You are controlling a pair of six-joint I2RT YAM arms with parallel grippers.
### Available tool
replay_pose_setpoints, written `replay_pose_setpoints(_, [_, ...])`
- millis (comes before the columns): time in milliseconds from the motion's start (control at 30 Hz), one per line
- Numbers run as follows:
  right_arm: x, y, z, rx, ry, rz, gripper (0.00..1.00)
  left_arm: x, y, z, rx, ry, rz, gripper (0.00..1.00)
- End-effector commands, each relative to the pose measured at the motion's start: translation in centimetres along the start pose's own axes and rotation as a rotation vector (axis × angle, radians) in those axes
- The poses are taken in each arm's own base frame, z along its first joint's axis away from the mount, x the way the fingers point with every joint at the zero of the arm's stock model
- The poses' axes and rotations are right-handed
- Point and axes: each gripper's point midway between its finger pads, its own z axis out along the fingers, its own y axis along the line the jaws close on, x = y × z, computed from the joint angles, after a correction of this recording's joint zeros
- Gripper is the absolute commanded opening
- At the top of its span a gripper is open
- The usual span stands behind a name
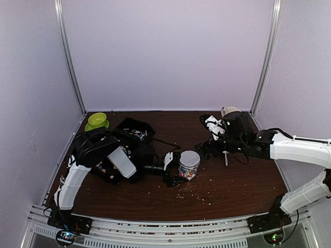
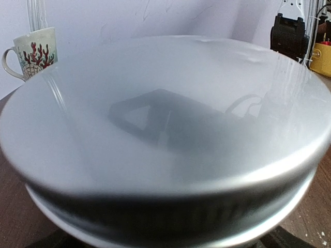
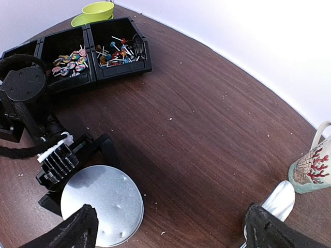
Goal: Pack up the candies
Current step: Place the box lid on the packing bottle, then adjust the box lid for the packing bottle.
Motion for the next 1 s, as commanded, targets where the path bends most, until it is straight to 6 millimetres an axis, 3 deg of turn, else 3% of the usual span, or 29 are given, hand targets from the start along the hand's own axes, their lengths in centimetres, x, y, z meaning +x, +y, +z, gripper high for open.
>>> replay_pose_setpoints(0, [-1.3, -0.3, 0.3, 0.006, -0.005, 0.007, 0.99, 1.3, 0.0, 0.2, 0.012, 0.011, -0.009, 0.98])
replay_pose_setpoints(233, [-0.3, 0.8, 2.7, -0.042, 0.099, 0.009, 0.98, 1.3, 0.3, 0.2, 0.006, 0.007, -0.004, 0.96])
replay_pose_setpoints(733, [3.4, 1.1, 3.5, -0.040, 0.174, 0.027, 0.96, 1.0, 0.3, -0.1, 0.017, -0.019, -0.020, 0.86])
replay_pose_setpoints(967, [5.6, 1.5, 3.1, -0.058, 0.217, 0.029, 0.95, 0.9, 0.8, -0.4, -0.011, -0.028, -0.025, 0.90])
